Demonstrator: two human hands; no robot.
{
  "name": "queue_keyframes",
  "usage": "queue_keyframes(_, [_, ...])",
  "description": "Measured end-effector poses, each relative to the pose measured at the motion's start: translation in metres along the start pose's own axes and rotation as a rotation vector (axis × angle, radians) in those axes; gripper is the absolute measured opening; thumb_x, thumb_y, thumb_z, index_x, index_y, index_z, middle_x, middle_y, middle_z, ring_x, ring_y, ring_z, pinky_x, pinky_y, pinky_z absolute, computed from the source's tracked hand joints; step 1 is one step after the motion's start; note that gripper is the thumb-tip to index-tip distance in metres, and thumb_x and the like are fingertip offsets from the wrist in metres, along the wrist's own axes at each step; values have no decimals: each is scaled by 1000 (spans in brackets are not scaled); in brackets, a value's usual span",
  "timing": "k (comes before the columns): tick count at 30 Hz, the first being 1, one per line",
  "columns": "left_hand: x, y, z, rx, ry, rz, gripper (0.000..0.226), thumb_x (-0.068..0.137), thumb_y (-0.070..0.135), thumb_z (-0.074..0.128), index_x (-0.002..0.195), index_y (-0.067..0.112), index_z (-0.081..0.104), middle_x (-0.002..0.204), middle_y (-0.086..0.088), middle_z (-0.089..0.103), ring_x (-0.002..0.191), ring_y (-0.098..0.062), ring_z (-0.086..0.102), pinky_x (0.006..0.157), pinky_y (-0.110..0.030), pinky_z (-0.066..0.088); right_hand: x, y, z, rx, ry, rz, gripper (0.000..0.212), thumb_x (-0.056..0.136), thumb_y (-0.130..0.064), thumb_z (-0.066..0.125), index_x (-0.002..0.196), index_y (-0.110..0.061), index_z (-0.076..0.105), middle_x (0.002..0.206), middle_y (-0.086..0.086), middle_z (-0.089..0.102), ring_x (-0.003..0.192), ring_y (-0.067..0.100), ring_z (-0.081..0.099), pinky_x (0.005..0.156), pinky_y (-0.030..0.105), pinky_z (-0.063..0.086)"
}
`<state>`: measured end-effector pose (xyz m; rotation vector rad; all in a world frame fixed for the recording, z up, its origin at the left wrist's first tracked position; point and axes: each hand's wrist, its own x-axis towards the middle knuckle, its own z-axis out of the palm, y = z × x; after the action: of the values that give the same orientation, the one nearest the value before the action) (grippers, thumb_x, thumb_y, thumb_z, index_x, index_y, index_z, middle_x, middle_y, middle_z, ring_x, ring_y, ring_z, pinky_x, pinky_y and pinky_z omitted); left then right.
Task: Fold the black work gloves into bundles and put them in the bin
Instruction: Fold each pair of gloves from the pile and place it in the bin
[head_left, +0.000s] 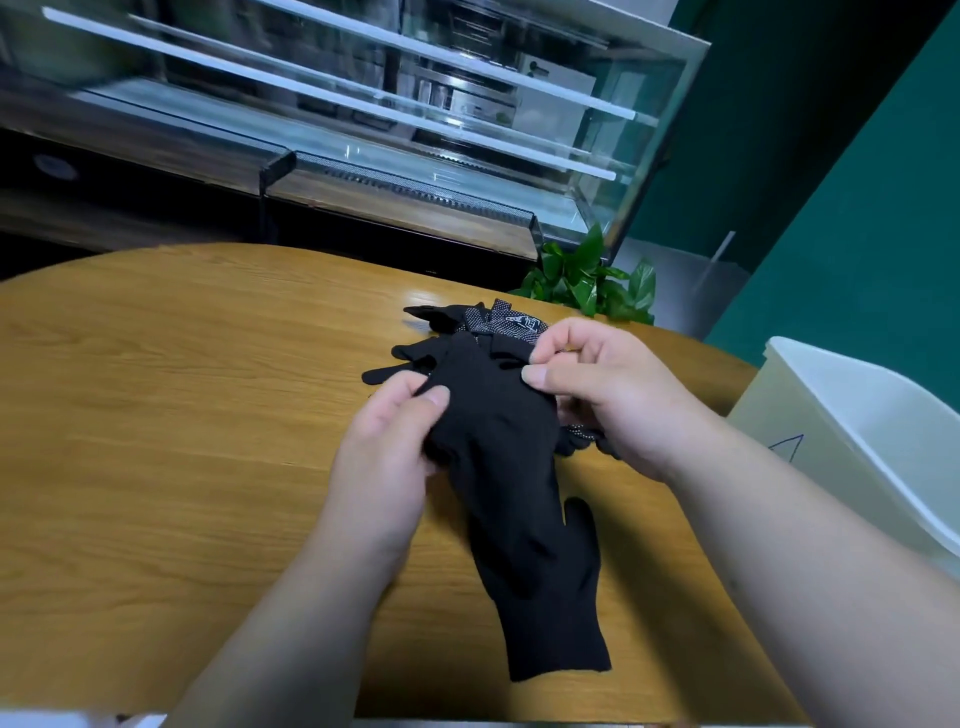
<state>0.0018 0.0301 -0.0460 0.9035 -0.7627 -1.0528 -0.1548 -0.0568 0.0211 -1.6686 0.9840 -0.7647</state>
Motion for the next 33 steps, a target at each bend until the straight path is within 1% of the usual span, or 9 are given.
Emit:
queue_keyframes(4, [7,6,-5,-232,63,-89,24,101,12,44,96,12,68,98,-7,73,88,-16,68,82,-32,51,-1,8,-7,179,-87,-8,26,77,0,70,95,-9,53,58,9,46,47,21,53,67,40,50])
queue_keyframes(9, [6,9,-6,-219,4,-179,24,104,23,46,107,12,68,104,-8,74,92,-19,71,73,-30,54,-2,12,-4,144,-182,8,30,79,-13,66,108,-9,61,88,9,64,75,19,64,73,37,55])
queue_keyframes(12, [5,8,-7,-103,-7,-165,26,104,29,47,111,15,68,107,-8,75,99,-24,71,83,-40,54,-4,9,2,44,-253,36,35,76,-10,69,111,-12,63,90,8,65,66,11,63,56,18,48])
queue_keyframes(14, [6,9,-10,7,6,-115,23,102,31,52,102,16,70,100,-9,76,92,-25,72,80,-43,55,-4,10,5,-39,-250,28,28,75,-7,73,101,-12,64,77,8,56,58,16,56,51,21,47])
queue_keyframes(17, [8,11,-17,137,48,-29,22,98,29,60,83,15,69,83,-4,75,73,-16,68,65,-31,54,-5,13,4,-91,-198,47,18,83,2,75,92,-9,63,70,7,50,54,21,47,44,28,45])
queue_keyframes(20, [8,11,-19,196,55,13,25,97,29,60,80,13,67,75,1,71,66,-10,63,54,-19,49,-5,18,2,-47,-145,74,13,87,2,70,90,-7,62,63,4,51,48,23,42,38,25,38])
queue_keyframes(25, [10,4,-22,142,-91,-126,13,93,19,65,90,8,71,86,-6,75,71,-16,68,57,-19,50,-6,20,2,68,-104,72,9,90,1,65,90,-6,59,58,3,53,41,20,42,35,22,34])
queue_keyframes(28, [13,-2,-23,173,-98,-152,19,91,17,69,99,0,69,99,-22,73,90,-28,71,83,-38,53,-6,22,0,117,-89,77,10,92,2,62,93,-8,60,58,1,55,41,16,43,35,22,33])
queue_keyframes(33, [12,-1,-19,185,-36,-143,20,95,19,64,95,-1,65,90,-18,73,75,-21,65,70,-34,48,-6,27,-4,113,-84,80,23,87,2,67,106,-10,64,65,2,54,50,15,44,41,22,34])
